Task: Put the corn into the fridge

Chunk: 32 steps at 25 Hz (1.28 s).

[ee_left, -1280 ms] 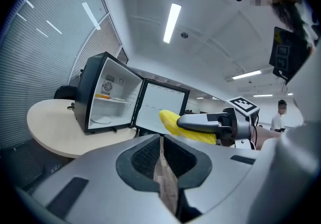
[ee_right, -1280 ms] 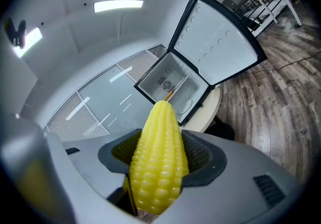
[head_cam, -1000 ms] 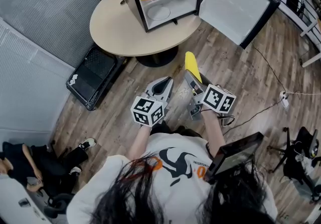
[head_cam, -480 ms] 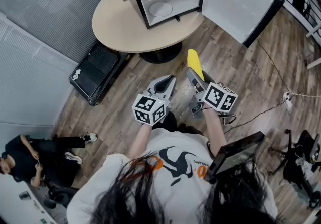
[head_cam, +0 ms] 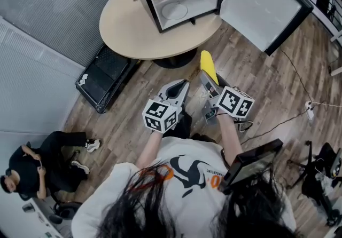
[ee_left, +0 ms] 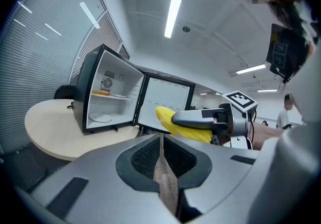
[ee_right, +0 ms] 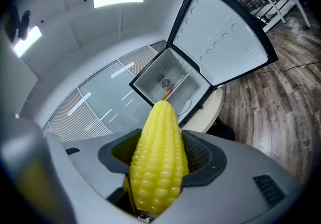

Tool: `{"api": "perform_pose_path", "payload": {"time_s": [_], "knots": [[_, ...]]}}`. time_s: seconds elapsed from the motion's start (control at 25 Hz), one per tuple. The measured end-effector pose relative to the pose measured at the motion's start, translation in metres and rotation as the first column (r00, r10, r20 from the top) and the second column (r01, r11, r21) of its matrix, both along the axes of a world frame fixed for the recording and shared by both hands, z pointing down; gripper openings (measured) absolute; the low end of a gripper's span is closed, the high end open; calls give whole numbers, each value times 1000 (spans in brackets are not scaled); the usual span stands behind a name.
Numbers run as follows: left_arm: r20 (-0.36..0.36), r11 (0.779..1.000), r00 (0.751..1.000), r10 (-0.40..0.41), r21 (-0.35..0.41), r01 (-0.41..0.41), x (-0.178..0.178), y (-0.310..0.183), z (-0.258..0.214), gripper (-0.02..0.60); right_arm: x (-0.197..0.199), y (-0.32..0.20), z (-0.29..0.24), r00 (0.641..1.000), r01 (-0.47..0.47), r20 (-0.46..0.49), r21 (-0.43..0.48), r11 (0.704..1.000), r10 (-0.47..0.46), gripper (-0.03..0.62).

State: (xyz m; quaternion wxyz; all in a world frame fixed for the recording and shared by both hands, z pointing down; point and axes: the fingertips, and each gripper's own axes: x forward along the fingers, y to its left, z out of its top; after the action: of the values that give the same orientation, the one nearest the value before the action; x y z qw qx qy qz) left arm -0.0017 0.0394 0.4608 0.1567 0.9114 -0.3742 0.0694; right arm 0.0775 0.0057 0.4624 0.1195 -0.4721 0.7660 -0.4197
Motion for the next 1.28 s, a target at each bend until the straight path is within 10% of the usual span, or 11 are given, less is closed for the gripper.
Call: {"api": "perform_pose_path", "payload": {"time_s": [1.28], "knots": [[-33, 995, 994, 100, -6, -100, -74, -222, 8, 18, -68, -196, 11, 994, -97, -50, -60, 993, 94, 256]]}}
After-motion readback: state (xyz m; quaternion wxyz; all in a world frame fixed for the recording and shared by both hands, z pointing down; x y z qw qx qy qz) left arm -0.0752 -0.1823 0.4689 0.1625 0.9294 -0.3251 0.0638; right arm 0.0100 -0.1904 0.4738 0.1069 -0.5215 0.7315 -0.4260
